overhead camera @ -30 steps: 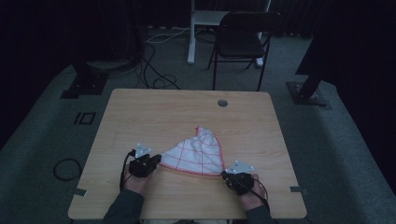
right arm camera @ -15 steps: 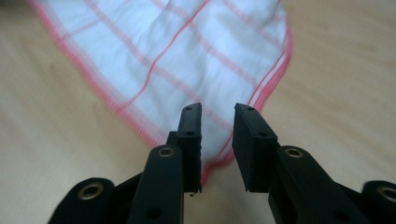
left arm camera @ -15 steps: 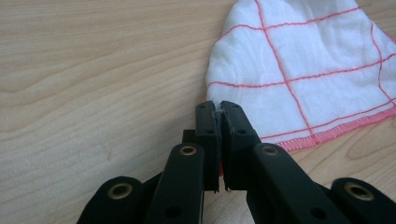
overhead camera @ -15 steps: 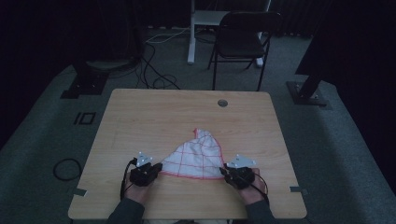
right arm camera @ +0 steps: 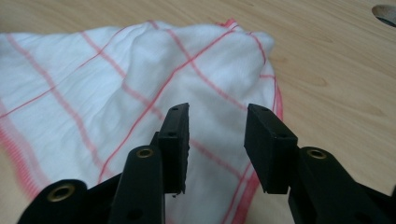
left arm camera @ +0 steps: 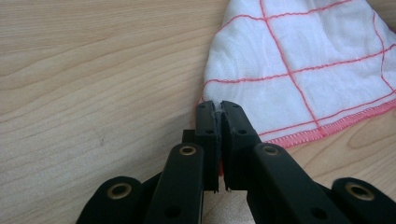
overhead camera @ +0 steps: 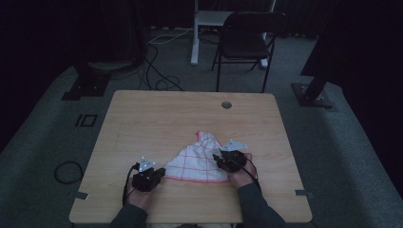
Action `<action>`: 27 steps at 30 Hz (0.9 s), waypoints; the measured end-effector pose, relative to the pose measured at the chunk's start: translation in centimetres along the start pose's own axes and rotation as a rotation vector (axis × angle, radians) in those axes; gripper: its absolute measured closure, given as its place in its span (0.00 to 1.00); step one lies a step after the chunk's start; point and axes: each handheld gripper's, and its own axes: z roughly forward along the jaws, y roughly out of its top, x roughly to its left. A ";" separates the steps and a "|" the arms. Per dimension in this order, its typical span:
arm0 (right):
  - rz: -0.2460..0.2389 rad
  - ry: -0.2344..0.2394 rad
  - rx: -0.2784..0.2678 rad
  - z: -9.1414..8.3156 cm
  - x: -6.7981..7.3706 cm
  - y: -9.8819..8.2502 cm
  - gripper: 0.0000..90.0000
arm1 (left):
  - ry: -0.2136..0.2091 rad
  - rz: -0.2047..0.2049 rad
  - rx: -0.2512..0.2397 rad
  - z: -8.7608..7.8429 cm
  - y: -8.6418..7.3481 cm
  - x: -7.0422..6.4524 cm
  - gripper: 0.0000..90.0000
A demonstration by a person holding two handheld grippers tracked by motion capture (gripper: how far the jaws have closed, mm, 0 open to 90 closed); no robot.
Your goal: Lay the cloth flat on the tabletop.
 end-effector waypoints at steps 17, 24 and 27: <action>-0.027 0.042 0.071 2.4 -0.8 1.5 1.00 | -0.006 -0.017 0.005 -0.8 -0.7 0.2 0.97; -0.020 0.033 0.030 -0.5 -1.1 0.6 1.00 | -0.004 -0.042 0.016 -1.7 -1.4 0.2 0.97; -0.027 0.036 0.034 -1.7 -1.0 -0.4 1.00 | -0.012 -0.035 0.027 -2.0 -1.7 -0.1 0.97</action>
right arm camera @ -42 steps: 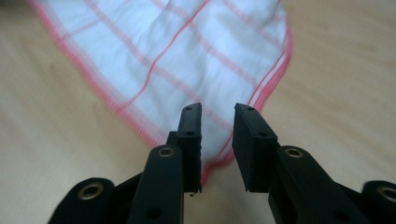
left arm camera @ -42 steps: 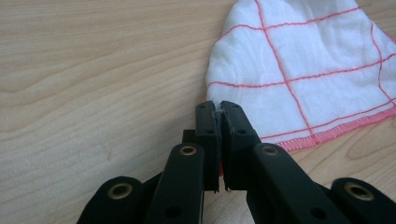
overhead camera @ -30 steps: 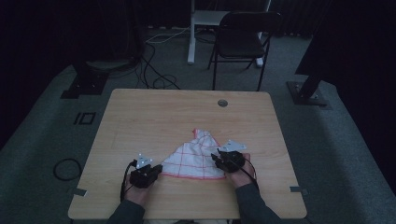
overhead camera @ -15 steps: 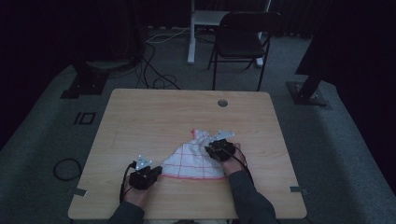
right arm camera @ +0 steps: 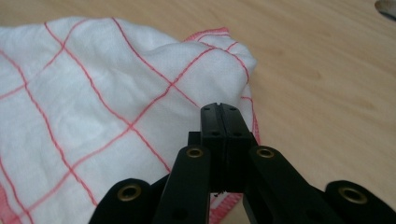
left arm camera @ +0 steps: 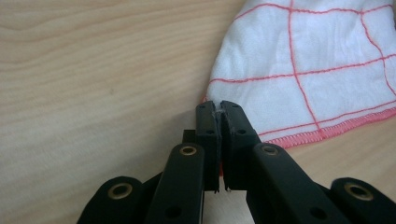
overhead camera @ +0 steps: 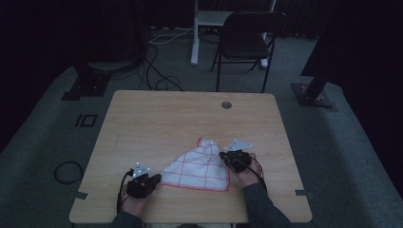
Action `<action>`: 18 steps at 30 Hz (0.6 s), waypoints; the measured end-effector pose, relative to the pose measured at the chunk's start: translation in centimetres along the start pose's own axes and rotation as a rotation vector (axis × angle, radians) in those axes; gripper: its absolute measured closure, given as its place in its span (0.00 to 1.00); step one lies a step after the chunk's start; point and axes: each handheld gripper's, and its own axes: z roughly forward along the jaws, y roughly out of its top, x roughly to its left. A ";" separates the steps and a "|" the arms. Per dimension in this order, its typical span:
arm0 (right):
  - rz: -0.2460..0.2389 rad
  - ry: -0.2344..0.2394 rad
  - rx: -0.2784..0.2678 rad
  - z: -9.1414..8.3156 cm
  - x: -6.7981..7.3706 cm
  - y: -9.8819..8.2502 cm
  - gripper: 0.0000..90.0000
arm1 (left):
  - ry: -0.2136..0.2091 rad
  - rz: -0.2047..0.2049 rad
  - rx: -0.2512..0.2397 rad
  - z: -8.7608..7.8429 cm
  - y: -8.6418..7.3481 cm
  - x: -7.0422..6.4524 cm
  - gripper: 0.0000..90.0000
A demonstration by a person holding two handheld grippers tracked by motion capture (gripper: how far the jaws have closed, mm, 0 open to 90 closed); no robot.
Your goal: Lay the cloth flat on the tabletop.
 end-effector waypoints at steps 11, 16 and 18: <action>0.033 -0.003 0.055 -0.4 0.2 -3.4 1.00 | 0.004 0.018 -0.006 -0.5 0.3 -0.8 0.88; 0.035 -0.004 0.054 -0.4 0.2 -3.3 1.00 | 0.014 0.033 -0.047 -0.6 2.3 -0.6 0.85; 0.034 -0.004 0.053 -0.3 0.2 -3.3 1.00 | 0.013 0.044 -0.053 -0.3 3.2 -0.6 0.84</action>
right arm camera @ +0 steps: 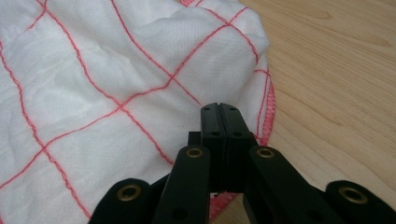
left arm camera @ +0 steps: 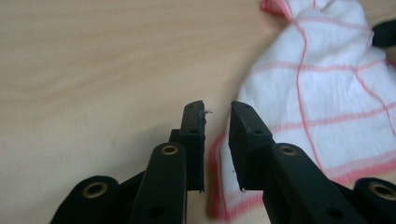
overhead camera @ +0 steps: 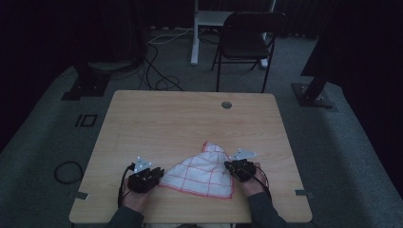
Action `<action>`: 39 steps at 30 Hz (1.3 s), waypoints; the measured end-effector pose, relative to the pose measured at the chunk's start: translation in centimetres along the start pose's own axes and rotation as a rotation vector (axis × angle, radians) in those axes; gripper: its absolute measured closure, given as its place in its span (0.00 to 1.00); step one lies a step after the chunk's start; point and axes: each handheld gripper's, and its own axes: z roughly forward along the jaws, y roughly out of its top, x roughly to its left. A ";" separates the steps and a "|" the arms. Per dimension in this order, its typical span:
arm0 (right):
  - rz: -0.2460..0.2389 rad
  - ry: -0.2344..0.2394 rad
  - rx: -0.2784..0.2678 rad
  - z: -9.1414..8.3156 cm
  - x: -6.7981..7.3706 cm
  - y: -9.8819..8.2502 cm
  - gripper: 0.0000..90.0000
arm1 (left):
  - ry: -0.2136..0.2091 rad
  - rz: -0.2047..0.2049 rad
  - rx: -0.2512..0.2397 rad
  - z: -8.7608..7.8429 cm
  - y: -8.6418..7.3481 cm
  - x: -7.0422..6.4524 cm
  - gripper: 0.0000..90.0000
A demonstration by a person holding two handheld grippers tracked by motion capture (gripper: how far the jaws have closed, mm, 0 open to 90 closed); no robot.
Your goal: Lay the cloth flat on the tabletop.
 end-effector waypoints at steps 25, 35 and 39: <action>-0.004 0.005 -0.038 -0.7 0.2 1.1 1.00 | -0.203 -0.036 0.126 8.3 5.4 -2.6 0.57; -0.002 -0.001 -0.060 -1.0 0.2 1.3 0.97 | -0.142 -0.021 0.150 8.4 5.5 -2.3 0.96; 0.007 -0.007 -0.061 -1.2 -0.1 1.2 0.96 | -0.094 -0.011 0.128 7.4 6.0 -1.4 0.96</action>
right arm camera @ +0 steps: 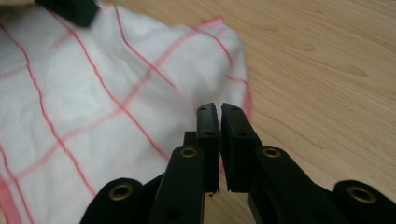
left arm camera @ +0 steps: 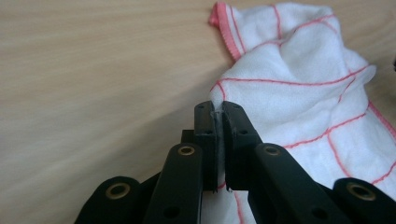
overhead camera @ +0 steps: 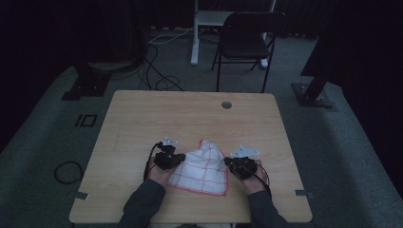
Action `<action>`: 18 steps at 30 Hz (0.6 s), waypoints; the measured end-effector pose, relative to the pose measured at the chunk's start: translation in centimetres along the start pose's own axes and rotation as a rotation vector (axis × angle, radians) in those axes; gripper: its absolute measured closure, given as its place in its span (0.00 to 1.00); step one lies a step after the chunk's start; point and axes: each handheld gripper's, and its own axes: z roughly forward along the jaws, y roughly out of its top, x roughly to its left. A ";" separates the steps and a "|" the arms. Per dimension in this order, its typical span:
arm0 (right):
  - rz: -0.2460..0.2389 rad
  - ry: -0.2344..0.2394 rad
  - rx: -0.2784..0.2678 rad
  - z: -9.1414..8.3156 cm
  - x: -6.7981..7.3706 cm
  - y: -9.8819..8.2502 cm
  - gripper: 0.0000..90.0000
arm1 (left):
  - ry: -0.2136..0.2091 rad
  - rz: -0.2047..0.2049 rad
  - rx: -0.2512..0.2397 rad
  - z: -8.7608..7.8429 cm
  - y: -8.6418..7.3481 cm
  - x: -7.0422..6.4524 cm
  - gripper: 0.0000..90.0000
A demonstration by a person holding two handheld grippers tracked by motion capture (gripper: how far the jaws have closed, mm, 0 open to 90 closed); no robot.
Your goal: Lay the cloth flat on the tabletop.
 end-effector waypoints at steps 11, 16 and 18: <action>0.002 -0.002 -0.004 -0.1 0.1 -0.1 0.95 | 0.091 0.104 -0.104 -2.8 -0.6 -3.0 0.96; -0.007 0.004 -0.024 -0.3 0.6 0.3 0.95 | 0.115 0.155 -0.124 -3.0 -1.7 -4.9 0.95; -0.014 0.009 -0.031 -0.3 0.9 0.5 0.95 | 0.108 0.159 -0.130 -3.0 -2.2 -5.4 0.96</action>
